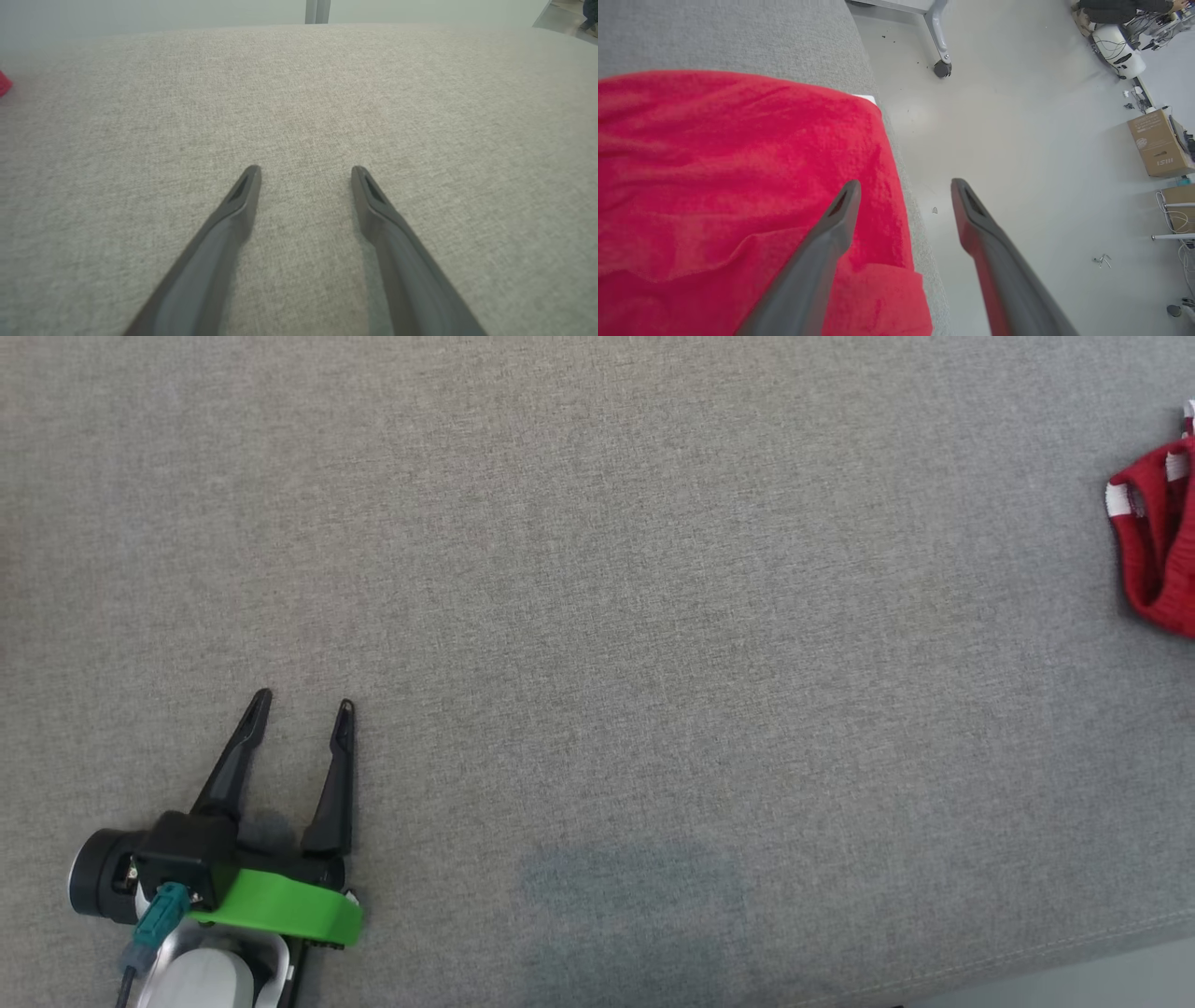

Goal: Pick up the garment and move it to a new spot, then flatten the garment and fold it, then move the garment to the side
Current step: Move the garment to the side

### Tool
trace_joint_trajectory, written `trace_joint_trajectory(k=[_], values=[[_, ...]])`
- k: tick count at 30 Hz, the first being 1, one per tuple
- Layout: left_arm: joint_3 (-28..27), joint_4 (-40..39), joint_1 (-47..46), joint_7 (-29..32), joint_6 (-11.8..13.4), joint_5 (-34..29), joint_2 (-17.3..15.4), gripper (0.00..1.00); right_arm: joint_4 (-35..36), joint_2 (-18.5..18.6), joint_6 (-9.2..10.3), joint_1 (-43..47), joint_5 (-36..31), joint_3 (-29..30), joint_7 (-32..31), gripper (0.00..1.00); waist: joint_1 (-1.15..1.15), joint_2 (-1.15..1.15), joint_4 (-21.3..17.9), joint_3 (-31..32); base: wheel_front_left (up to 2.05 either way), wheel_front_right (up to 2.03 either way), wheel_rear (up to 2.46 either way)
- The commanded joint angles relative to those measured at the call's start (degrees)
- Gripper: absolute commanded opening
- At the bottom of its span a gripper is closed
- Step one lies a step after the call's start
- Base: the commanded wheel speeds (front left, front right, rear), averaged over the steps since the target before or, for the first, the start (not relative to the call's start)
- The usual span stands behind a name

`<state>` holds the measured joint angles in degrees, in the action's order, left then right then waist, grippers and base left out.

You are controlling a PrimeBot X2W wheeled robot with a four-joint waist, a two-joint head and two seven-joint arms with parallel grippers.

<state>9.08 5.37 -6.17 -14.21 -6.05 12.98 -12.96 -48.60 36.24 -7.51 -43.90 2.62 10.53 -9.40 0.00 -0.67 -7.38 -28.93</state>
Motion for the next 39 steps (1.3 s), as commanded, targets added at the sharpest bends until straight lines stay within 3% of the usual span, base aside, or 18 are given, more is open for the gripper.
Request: trace_joint_trajectory(k=[1, 7, 13, 23, 29, 39], values=[[0.12, 0.48, 0.35, -0.30, 0.22, 0.31, 0.50, 1.00, -0.69, 0.25, 0.03, -0.79, -1.41, 0.92, 1.72, 1.00, 0.00, 0.67, 0.02, 1.13, 0.00, 0.00, 0.00], [0.20, 2.14, 1.15, -0.81, 0.28, 0.99, 1.81, 1.00, 0.59, -1.61, 0.02, -0.91, -3.66, 3.22, 11.48, 1.00, 0.00, 0.67, 0.55, 6.82, 0.00, 0.00, 0.00], [-0.22, 4.18, 2.74, -0.98, 0.24, 1.61, 3.48, 1.00, 7.41, -5.04, 0.02, 5.46, -3.41, 0.69, 20.26, 1.00, 0.00, 0.67, 2.41, 13.99, 0.00, 0.00, 0.00], [-2.25, 4.21, 6.24, -0.99, 0.03, 1.23, 5.69, 1.00, 28.12, -13.82, 0.03, 23.80, 1.90, -1.69, 22.32, 1.00, 0.00, 0.67, 5.36, 20.25, 0.00, 0.00, 0.00], [-3.32, 5.02, 7.51, -0.98, -0.32, 0.96, 6.96, 1.00, 40.60, -21.89, 0.02, 36.96, 1.32, -2.30, 23.26, 1.00, 0.00, 0.67, 8.02, 22.85, 0.00, 0.00, 0.00], [-4.51, 8.00, 9.53, -0.99, -0.74, 0.63, 8.04, 1.00, 42.57, -30.14, 0.02, 48.12, -0.70, -4.94, 24.61, 1.00, 0.00, 0.67, 11.46, 27.09, 0.00, 0.00, 0.00]])
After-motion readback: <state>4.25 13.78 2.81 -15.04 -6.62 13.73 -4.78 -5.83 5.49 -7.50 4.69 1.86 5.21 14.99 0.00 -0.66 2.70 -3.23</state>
